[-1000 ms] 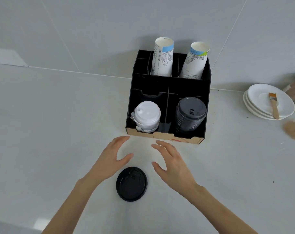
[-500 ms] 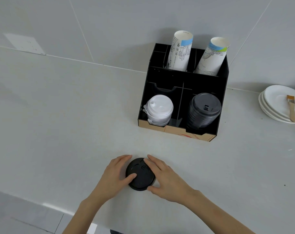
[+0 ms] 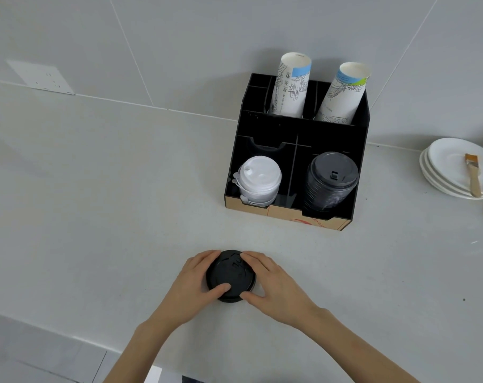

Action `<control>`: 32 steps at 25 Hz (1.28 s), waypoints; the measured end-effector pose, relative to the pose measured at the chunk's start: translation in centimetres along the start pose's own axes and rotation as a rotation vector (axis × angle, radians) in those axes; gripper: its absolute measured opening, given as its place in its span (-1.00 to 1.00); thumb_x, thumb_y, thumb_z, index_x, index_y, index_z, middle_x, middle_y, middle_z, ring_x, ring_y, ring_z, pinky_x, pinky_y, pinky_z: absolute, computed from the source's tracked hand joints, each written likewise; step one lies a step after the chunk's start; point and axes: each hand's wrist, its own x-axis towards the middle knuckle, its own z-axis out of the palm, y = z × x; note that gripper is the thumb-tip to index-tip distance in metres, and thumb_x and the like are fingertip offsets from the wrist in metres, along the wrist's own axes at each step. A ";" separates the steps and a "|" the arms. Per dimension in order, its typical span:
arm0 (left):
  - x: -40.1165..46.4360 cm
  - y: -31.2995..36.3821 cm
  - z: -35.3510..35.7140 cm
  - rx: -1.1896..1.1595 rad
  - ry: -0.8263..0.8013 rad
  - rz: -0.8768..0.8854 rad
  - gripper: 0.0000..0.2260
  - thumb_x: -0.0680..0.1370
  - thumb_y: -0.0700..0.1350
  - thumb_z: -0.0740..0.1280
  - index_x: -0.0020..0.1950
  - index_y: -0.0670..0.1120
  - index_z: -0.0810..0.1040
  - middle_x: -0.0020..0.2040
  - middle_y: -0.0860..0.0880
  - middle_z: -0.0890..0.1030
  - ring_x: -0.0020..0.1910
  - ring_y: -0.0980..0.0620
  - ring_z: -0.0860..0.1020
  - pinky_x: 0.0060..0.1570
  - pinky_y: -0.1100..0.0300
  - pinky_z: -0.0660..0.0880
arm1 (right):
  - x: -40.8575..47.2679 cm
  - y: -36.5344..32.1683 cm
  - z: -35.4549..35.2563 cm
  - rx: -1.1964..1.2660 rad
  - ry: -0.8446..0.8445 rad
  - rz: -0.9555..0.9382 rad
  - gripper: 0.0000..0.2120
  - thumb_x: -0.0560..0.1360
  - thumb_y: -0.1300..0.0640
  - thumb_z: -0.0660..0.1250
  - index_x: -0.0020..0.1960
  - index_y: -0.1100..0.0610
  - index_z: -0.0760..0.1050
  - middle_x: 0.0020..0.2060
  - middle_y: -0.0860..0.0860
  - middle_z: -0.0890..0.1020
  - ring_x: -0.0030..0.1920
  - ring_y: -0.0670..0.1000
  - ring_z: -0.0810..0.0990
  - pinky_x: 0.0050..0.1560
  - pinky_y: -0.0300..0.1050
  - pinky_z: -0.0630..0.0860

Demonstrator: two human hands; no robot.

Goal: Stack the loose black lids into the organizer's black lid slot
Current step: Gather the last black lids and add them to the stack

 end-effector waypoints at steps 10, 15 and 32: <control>1.3 3.5 -0.2 -0.067 0.084 0.113 -0.40 0.41 0.07 0.35 0.38 0.06 0.18 0.31 0.20 0.25 0.32 0.15 0.26 0.33 0.19 0.25 | -0.1 0.0 -3.4 0.129 0.384 0.107 -0.46 0.42 0.05 0.35 0.33 0.10 0.24 0.30 0.00 0.36 0.31 -0.03 0.31 0.25 -0.31 0.20; 2.5 6.1 0.5 -0.091 0.144 0.183 -0.39 0.43 -0.03 0.37 0.39 0.04 0.15 0.31 0.20 0.21 0.32 0.19 0.21 0.32 0.26 0.20 | -0.6 -0.2 -5.1 0.171 0.503 0.112 -0.50 0.41 0.07 0.37 0.29 0.12 0.30 0.23 0.01 0.40 0.21 -0.06 0.35 0.17 -0.34 0.22; 3.6 8.3 1.4 -0.107 0.107 0.198 -0.30 0.39 -0.01 0.41 0.40 0.01 0.08 0.31 0.08 0.25 0.31 0.15 0.23 0.12 0.63 0.17 | -2.1 1.0 -6.9 0.221 0.491 0.056 -0.63 0.42 0.17 0.35 0.21 0.07 0.39 0.07 -0.09 0.40 0.03 -0.35 0.37 0.07 -0.63 0.23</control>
